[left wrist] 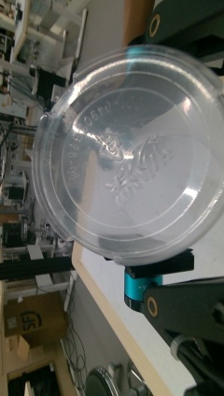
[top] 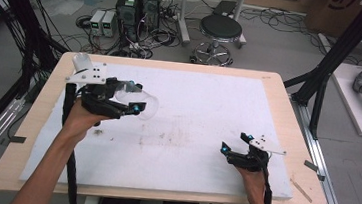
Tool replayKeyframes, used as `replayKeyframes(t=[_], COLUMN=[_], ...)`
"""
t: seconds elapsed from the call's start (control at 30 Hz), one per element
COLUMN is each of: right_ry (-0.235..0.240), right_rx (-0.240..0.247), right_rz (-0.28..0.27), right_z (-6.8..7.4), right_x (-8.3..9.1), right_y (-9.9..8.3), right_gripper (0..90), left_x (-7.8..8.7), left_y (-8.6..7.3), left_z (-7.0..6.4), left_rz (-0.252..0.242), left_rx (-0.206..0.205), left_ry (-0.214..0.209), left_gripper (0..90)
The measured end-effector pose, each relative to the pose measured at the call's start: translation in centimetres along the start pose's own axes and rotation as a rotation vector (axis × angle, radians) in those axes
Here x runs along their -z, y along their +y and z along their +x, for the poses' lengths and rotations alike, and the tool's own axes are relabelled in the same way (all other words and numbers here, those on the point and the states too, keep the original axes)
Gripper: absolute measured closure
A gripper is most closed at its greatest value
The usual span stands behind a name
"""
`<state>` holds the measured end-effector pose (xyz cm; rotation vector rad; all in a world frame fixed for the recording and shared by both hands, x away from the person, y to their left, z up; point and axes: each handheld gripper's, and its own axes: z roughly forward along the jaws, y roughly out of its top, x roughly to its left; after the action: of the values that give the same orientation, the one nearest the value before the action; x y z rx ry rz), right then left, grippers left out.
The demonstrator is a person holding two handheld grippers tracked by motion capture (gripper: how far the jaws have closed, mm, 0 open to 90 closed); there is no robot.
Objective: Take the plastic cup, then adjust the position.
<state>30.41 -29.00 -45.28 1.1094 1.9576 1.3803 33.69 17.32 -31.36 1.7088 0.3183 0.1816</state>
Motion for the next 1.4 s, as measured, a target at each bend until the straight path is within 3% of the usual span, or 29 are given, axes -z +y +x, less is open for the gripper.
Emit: replayKeyframes(t=[0.1,0.3,0.37,0.7,1.0,1.4], right_ry=[0.0,-0.001,0.001,0.004,0.004,0.022], right_rx=[0.004,0.005,0.003,0.007,0.02,0.02], right_rz=[-0.004,-0.004,-0.003,0.009,0.018,0.033], right_z=[0.0,0.0,0.1,0.1,0.2,0.1], right_x=[0.0,0.0,0.0,-0.1,-0.1,-0.3], right_y=[0.0,0.0,0.0,0.0,0.0,0.2], right_gripper=[14.1,14.2,14.2,14.1,14.1,14.1], left_x=[-0.4,-1.3,-1.6,-1.8,-2.1,-2.1], left_y=[-1.0,-2.9,-3.1,-4.7,-5.6,-5.5], left_z=[-0.3,-0.4,-0.2,0.1,0.0,-0.1], left_rz=[-0.029,-0.017,0.008,0.001,0.002,-0.007], left_rx=[0.006,0.016,0.019,0.038,0.035,0.031], left_ry=[-0.036,-0.068,-0.068,-0.084,-0.082,-0.085], left_gripper=[35.4,35.3,35.2,35.3,35.4,35.5])
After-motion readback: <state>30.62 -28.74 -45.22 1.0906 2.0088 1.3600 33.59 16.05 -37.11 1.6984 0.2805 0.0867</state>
